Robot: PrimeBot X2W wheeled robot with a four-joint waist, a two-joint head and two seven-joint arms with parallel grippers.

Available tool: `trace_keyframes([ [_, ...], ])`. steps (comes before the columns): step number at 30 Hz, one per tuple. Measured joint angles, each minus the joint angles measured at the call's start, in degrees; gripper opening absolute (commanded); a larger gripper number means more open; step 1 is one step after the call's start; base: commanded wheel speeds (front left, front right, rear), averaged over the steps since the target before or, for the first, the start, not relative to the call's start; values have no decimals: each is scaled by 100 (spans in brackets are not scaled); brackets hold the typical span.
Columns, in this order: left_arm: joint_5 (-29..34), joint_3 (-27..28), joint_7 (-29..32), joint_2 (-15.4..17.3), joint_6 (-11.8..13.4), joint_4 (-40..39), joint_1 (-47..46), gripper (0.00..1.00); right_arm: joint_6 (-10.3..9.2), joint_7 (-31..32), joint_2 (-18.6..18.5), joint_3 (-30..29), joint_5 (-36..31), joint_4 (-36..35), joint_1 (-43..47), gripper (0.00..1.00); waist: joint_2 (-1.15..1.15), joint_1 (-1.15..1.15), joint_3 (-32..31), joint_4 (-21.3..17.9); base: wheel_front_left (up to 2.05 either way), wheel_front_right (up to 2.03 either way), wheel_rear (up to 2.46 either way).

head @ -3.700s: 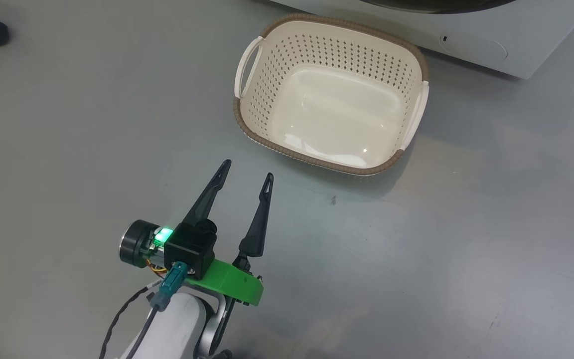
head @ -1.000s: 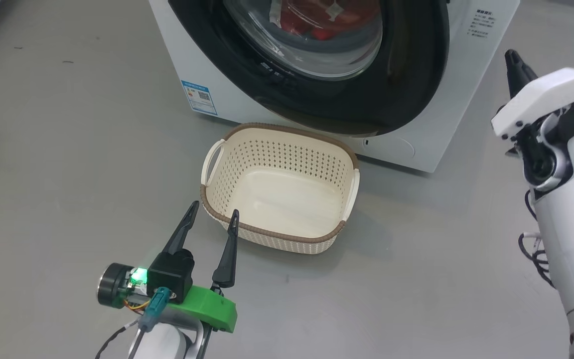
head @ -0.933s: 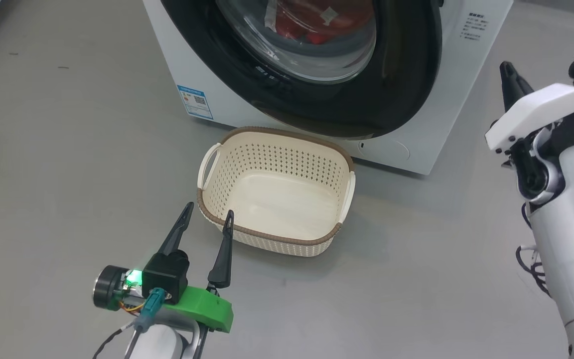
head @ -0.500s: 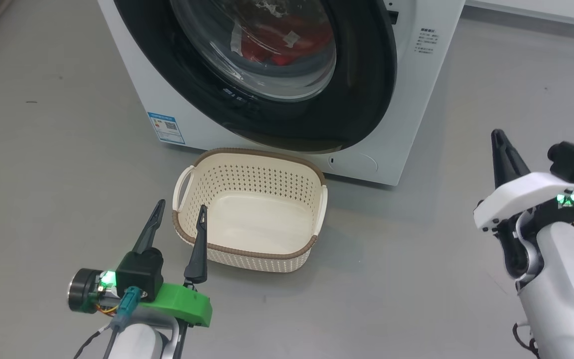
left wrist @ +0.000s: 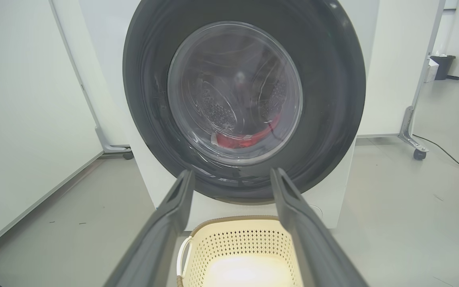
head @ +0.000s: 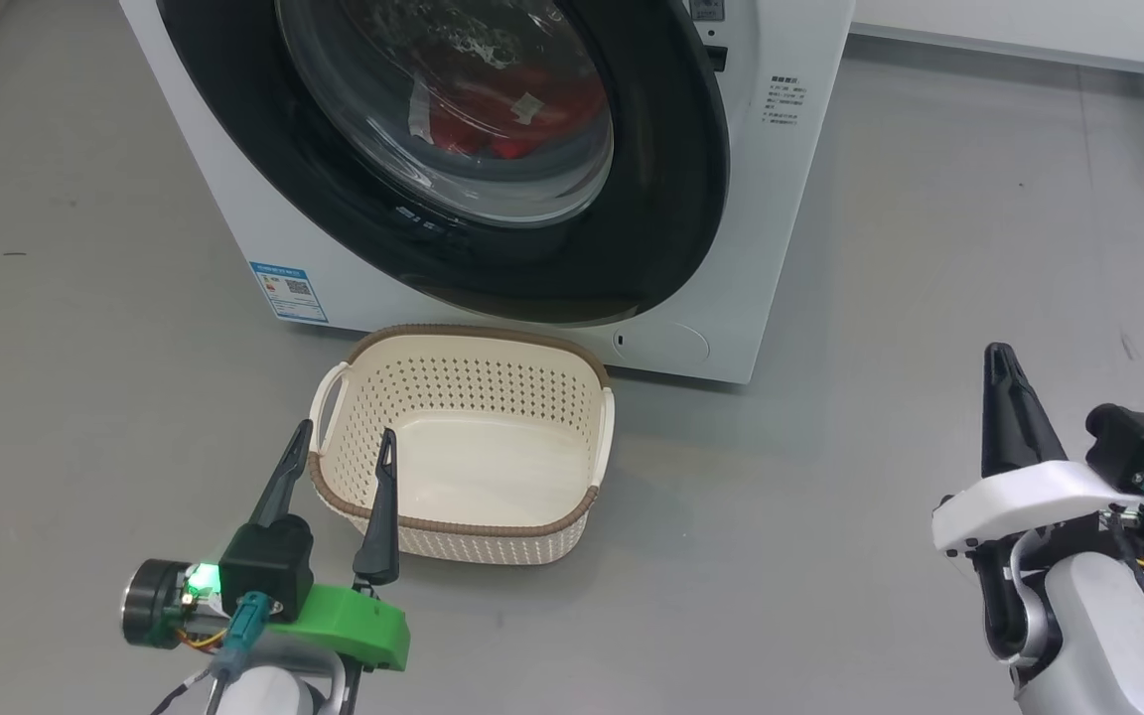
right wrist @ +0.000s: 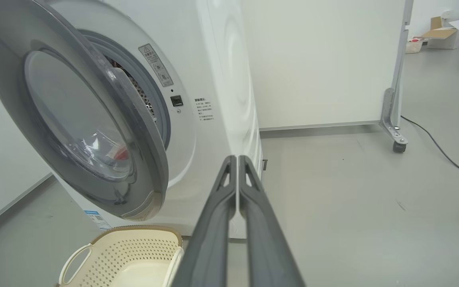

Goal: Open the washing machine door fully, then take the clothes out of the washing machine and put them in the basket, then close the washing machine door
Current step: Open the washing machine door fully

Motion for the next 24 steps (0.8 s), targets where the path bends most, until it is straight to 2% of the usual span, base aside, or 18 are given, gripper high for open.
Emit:
trace_keyframes([
  [1, 13, 1, 0, -1, 0, 1, 7, 100, -51, -30, 0, -32, -21, -71, 72, 61, 0, 0, -6, -8, 0, 0, 0],
  [2, 32, 3, 0, -1, 0, 8, 19, 100, -94, -36, 1, -42, -36, -129, 146, 90, 0, 0, -10, -14, 0, 0, 0],
  [3, 60, 5, 0, 0, 0, 24, 32, 100, -144, -36, 3, -53, -67, -164, 225, 100, 0, 0, -13, -18, 0, 0, 0],
  [13, 142, 45, 0, 0, 0, 81, 117, 100, -388, -68, 82, -114, -178, -750, 758, 100, 0, 0, -21, -75, 0, 0, 0],
  [24, 146, 140, 0, 2, 1, 80, 136, 100, -455, -91, 130, -76, -323, -1223, 1111, 100, 0, 0, -34, -220, 0, 0, 0],
])
